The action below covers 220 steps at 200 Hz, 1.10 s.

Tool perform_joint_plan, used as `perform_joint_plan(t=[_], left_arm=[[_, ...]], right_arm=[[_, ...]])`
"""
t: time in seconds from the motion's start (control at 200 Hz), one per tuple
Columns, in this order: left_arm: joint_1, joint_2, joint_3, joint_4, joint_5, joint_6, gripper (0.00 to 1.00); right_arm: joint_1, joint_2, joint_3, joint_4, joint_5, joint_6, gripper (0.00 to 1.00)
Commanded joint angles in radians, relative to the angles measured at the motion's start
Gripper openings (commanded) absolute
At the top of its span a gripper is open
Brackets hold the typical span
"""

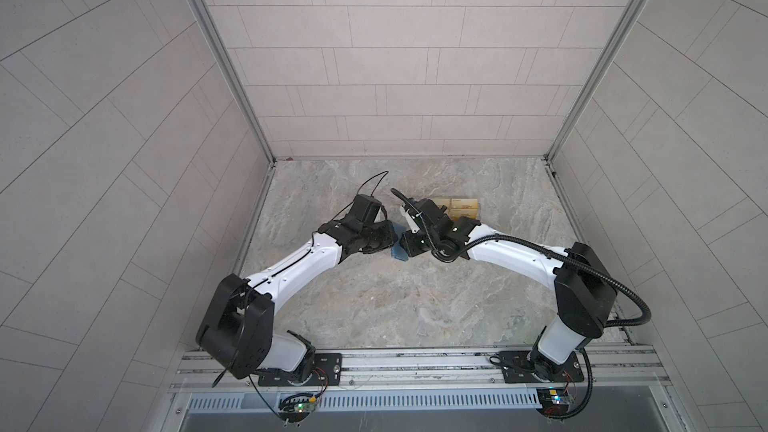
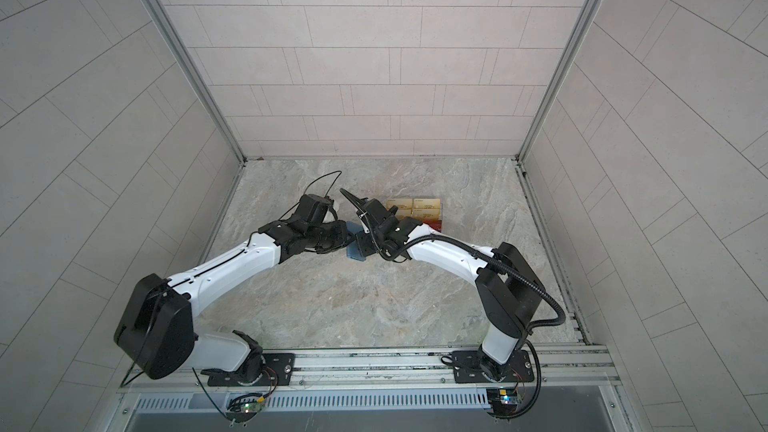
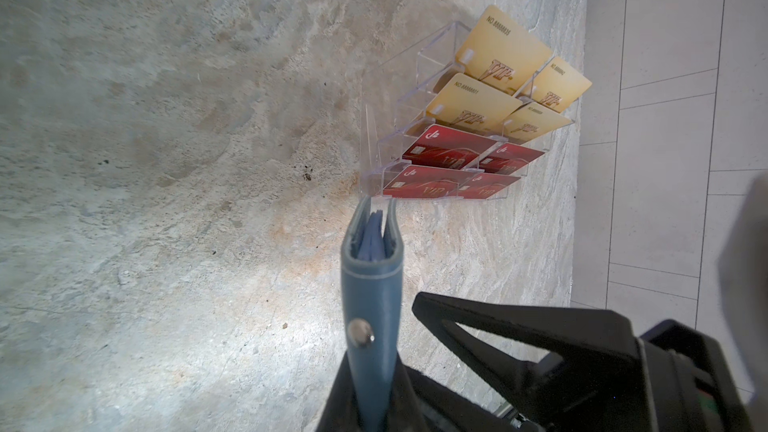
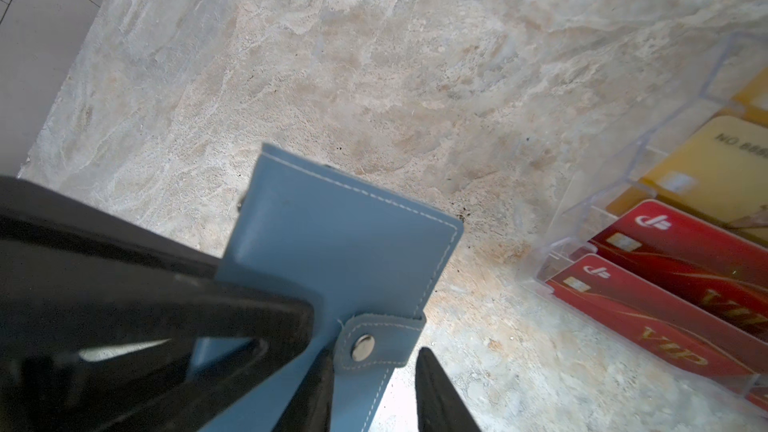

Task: Put the credit cards into the card holder

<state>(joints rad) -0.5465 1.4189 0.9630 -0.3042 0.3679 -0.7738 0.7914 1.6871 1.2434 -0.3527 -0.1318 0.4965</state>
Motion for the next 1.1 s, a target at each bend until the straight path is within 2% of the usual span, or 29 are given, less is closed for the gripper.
perform_joint_plan(t=[0.0,0.315,0.365,0.516,0.661,0.826,1.096], left_arm=[[-0.020,0.001,0.040,0.024,0.081,0.021,0.01],[-0.021,-0.004,0.049,0.010,0.107,0.042,0.01],[-0.020,-0.002,0.052,0.008,0.111,0.044,0.01],[-0.020,-0.003,0.060,0.002,0.112,0.050,0.01],[-0.017,0.002,0.059,0.000,0.114,0.051,0.00],[-0.006,0.000,0.050,0.009,0.135,0.058,0.00],[0.032,-0.036,0.004,0.043,0.195,0.071,0.00]], right_arm=[[0.006,0.001,-0.003,0.032,0.043,-0.009,0.35],[0.013,0.005,-0.007,0.032,0.069,-0.011,0.19],[0.012,0.002,-0.009,0.031,0.070,-0.011,0.10],[0.013,-0.013,-0.023,0.019,0.087,-0.013,0.00],[0.005,-0.049,-0.054,-0.006,0.133,-0.010,0.00],[-0.034,-0.116,-0.100,-0.012,0.124,0.004,0.00],[-0.105,-0.249,-0.185,0.034,0.018,0.016,0.00]])
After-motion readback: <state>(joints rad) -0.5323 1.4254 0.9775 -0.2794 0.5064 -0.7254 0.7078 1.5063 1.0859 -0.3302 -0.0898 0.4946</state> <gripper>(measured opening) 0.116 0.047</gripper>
